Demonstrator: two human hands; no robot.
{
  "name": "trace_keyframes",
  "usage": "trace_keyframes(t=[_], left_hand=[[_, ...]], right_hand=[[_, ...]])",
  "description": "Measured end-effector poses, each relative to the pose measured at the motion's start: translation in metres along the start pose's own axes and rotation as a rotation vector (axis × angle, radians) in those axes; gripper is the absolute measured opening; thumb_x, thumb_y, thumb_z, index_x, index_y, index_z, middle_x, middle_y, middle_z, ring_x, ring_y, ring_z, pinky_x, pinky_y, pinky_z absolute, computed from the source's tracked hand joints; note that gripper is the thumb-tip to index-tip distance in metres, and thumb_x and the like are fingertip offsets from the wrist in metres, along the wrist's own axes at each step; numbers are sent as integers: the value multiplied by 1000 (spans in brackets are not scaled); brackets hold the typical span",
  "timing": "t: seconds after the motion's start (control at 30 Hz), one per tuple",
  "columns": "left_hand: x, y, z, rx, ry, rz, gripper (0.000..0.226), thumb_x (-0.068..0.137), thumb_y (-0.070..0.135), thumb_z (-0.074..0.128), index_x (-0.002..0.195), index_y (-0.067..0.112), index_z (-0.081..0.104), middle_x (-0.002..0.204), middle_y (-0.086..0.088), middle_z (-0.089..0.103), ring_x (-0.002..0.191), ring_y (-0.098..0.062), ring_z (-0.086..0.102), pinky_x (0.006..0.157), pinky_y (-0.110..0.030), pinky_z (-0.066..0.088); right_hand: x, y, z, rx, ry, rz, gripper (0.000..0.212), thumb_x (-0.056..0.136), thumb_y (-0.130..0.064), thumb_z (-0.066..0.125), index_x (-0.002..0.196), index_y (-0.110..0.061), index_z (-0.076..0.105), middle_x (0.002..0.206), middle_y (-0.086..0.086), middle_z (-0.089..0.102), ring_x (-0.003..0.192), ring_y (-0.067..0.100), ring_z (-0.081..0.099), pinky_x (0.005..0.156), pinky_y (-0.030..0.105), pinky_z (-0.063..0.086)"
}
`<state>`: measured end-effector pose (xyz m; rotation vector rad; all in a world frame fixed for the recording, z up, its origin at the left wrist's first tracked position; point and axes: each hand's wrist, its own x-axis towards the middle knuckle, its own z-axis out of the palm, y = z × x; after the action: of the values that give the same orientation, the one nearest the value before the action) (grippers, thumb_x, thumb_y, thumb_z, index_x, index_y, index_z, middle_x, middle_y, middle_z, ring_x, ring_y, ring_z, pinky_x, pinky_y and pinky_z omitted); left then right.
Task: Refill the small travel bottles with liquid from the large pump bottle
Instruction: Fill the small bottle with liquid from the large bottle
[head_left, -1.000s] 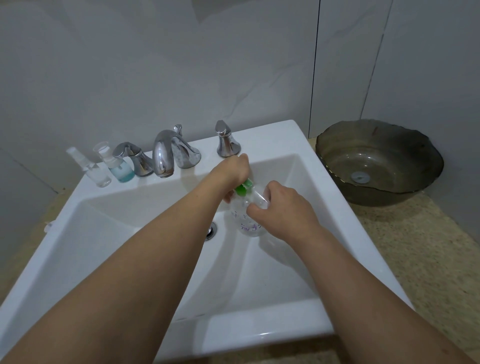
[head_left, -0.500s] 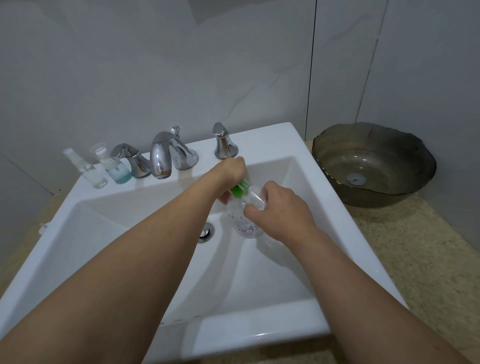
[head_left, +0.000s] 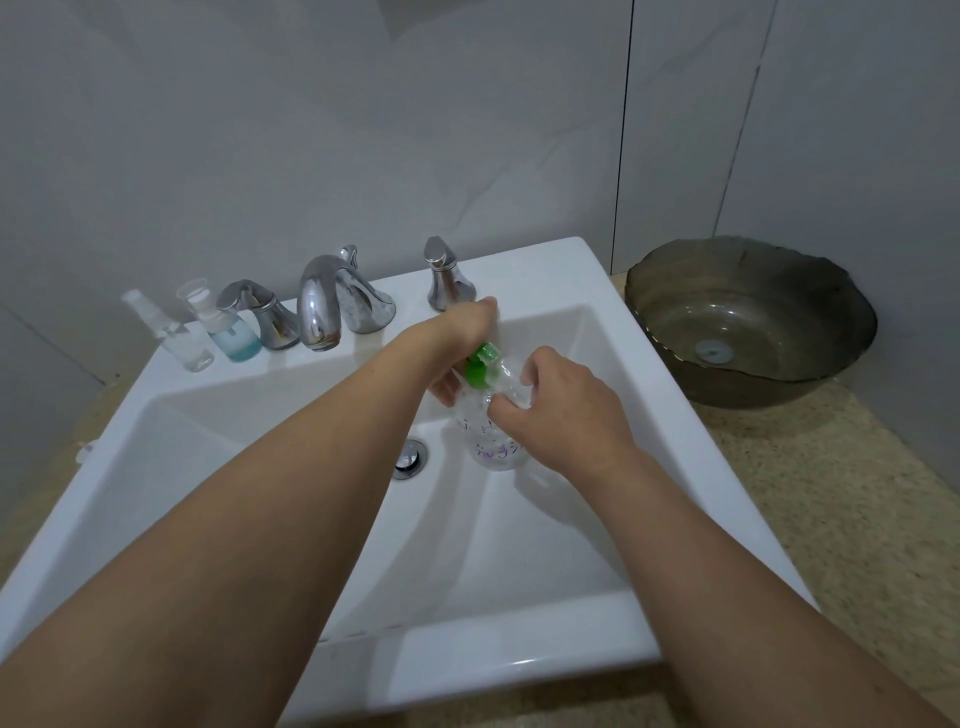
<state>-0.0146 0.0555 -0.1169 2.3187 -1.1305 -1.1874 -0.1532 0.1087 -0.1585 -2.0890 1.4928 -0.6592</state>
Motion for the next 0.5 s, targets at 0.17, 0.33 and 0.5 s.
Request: trace_keyframes(t=[0.17, 0.33, 0.5], left_hand=[[-6, -1, 13, -10, 145, 66, 40, 100, 16, 27, 118, -3, 57, 111, -31, 65, 94, -52, 68, 88, -62, 57], [-4, -2, 14, 2, 156, 63, 39, 104, 13, 25, 125, -2, 54, 118, -31, 62, 99, -52, 66, 90, -64, 55], [-6, -2, 16, -20, 171, 51, 39, 105, 15, 23, 124, -2, 53, 119, -31, 61, 100, -51, 65, 91, -63, 55]], right_hand=[[-1, 2, 3, -4, -73, 46, 34, 80, -47, 60, 89, -16, 47, 81, -3, 55, 76, 25, 54, 59, 33, 34], [0, 2, 2, 2, -72, 41, 34, 80, -47, 60, 88, -16, 47, 81, -2, 56, 75, 25, 54, 59, 33, 36], [-1, 2, 1, 8, -79, 39, 32, 80, -45, 60, 88, -17, 47, 81, -2, 55, 74, 24, 54, 59, 33, 35]])
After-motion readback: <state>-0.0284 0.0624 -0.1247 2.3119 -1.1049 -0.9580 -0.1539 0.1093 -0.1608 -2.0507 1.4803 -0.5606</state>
